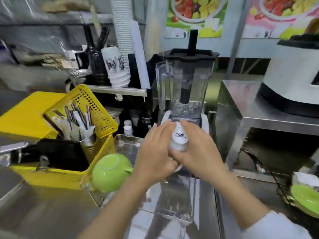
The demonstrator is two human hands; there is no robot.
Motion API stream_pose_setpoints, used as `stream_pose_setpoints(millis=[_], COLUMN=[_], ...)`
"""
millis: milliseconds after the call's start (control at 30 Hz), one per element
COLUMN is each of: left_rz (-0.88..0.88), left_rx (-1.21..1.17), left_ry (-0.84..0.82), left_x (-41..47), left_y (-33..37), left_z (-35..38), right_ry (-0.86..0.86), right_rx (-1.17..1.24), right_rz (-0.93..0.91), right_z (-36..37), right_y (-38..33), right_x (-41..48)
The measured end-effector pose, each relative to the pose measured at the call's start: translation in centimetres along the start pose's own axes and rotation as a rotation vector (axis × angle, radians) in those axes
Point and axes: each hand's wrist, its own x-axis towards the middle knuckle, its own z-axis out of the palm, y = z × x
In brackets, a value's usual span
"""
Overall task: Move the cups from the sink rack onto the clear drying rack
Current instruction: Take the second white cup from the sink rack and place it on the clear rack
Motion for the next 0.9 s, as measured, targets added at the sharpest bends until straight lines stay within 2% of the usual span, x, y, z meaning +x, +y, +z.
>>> stream_pose_setpoints(millis=[167, 267, 467, 900], left_rz=[-0.145, -0.254, -0.241, -0.382], left_rx=[0.045, 0.094, 0.367, 0.368], left_ry=[-0.088, -0.234, -0.580, -0.702], left_x=[0.0, -0.1, -0.2, 0.1], left_y=[-5.3, -8.1, -12.2, -13.0], left_z=[-4.1, -5.4, -5.6, -5.2], right_ry=[-0.125, -0.206, -0.391, -0.490], right_rx=[-0.027, -0.039, -0.007, -0.080], right_rz=[0.038, 0.113, 0.226, 0.191], right_z=[4.9, 7.7, 12.1, 14.5], right_y=[-3.3, -4.4, -4.4, -4.1], right_x=[4.2, 5.9, 7.4, 8.2])
